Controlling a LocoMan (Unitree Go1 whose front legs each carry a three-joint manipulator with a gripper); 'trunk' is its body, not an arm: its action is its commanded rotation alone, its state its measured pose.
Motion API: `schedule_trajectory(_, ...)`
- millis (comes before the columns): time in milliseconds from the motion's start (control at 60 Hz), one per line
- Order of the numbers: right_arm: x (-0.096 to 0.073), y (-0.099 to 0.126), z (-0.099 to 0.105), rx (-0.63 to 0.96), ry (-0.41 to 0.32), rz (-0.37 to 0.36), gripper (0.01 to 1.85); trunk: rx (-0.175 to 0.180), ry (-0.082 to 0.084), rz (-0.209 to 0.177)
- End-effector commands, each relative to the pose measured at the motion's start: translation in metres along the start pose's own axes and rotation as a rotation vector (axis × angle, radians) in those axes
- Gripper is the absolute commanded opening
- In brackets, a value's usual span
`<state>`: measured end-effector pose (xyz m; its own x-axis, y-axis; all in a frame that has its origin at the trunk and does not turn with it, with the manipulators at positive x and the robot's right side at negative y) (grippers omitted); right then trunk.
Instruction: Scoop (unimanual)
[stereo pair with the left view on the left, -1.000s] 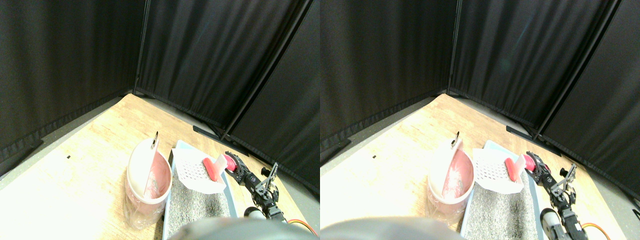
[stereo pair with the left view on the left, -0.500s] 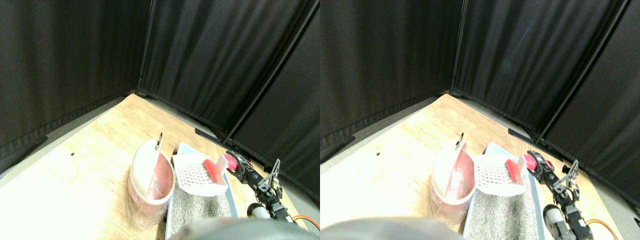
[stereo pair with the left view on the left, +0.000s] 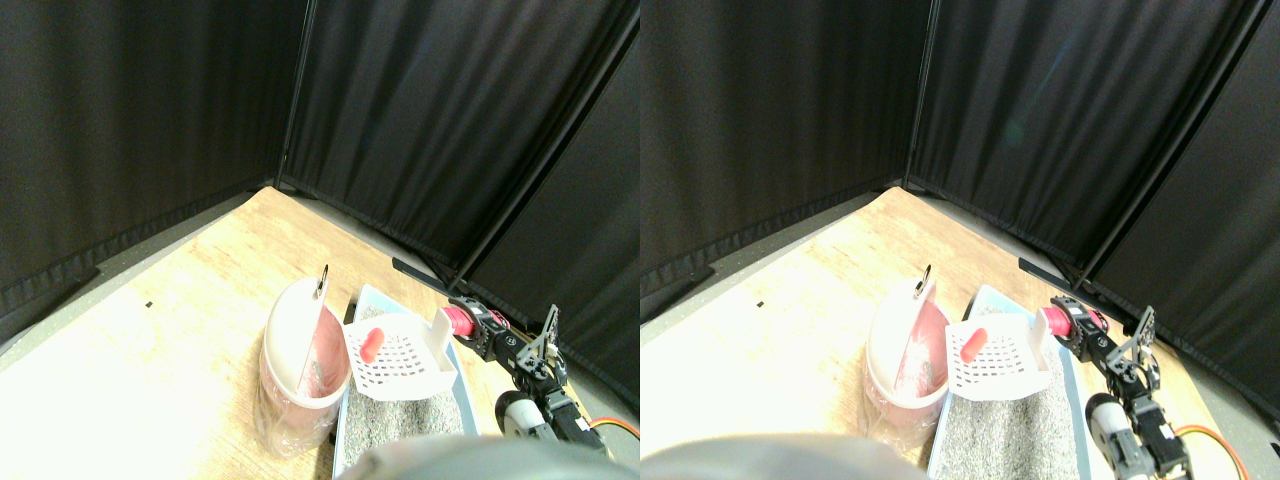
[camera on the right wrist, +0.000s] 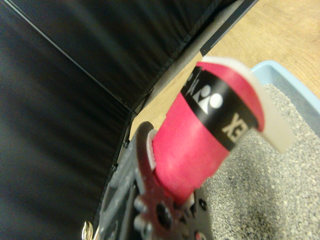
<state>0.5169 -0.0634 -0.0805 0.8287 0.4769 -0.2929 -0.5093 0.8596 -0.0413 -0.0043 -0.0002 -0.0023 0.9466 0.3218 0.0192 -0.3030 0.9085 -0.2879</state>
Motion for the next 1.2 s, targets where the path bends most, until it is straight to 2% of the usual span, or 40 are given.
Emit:
schedule_trajectory(17, 0.001, 0.005, 0.011, -0.016, -0.027, -0.007, 0.05, -0.003, 0.019, 0.019)
schedule_trajectory(133, 0.002, 0.006, 0.012, -0.022, -0.006, -0.011, 0.05, -0.003, 0.021, 0.02)
schedule_trajectory(233, 0.002, 0.005, 0.013, -0.096, -0.018, 0.021, 0.05, -0.004, 0.022, 0.021)
schedule_trajectory(267, 0.001, 0.006, 0.014, -0.095, -0.006, 0.001, 0.05, -0.004, 0.024, 0.019)
schedule_trajectory(483, -0.002, 0.015, 0.021, -0.134, 0.059, 0.001, 0.05, -0.005, 0.025, 0.016)
schedule_trajectory(633, -0.002, 0.017, 0.02, -0.167, 0.068, 0.023, 0.05, -0.004, 0.027, 0.014)
schedule_trajectory(767, -0.001, 0.018, 0.019, -0.159, 0.083, 0.002, 0.05, -0.007, 0.026, 0.015)
schedule_trajectory(833, -0.002, 0.021, 0.02, -0.187, 0.104, -0.031, 0.05, -0.008, 0.026, 0.015)
schedule_trajectory(1083, -0.001, 0.023, 0.018, -0.205, 0.097, -0.057, 0.05, -0.012, 0.025, 0.016)
schedule_trajectory(1200, 0.002, 0.024, 0.014, -0.235, 0.078, -0.039, 0.05, -0.014, 0.026, 0.015)
